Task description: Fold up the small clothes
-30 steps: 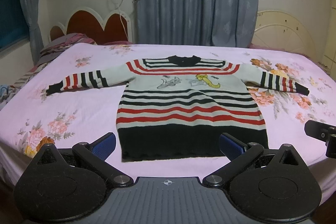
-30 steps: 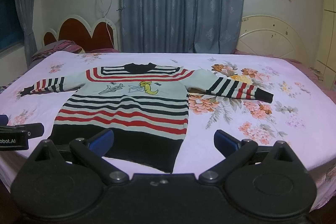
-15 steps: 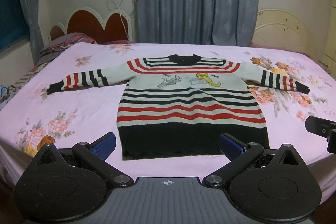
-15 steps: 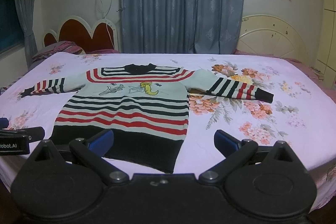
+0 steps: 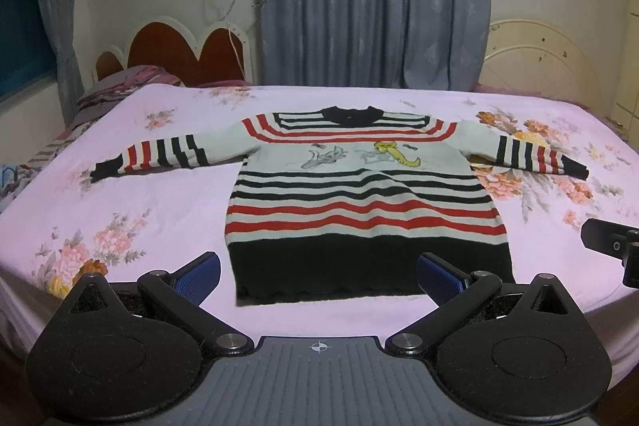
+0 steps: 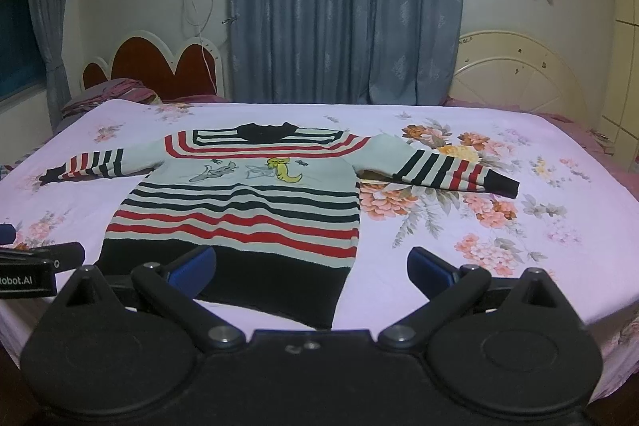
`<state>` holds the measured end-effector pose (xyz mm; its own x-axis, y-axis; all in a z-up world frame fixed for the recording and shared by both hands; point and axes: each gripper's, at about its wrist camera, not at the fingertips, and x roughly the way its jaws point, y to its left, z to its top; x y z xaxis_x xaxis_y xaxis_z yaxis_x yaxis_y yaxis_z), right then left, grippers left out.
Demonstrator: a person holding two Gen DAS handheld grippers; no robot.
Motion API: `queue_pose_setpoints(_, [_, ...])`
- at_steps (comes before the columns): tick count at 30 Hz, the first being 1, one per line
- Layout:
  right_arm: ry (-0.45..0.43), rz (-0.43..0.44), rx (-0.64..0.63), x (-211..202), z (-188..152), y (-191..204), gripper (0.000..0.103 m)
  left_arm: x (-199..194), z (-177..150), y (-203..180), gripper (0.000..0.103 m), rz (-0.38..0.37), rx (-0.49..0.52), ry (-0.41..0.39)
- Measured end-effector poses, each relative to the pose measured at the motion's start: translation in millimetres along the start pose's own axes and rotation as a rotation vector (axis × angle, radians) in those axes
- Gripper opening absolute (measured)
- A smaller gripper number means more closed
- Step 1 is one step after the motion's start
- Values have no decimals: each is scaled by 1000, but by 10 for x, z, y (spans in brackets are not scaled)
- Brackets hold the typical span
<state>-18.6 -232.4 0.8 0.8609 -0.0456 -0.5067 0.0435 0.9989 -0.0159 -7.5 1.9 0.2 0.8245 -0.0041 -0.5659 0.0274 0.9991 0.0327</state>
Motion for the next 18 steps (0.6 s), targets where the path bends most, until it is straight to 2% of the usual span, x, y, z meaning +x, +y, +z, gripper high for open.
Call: queue_pose_setpoints(18, [-5, 2, -3, -18, -7, 23, 102, -12, -25, 35, 103, 3, 0, -1])
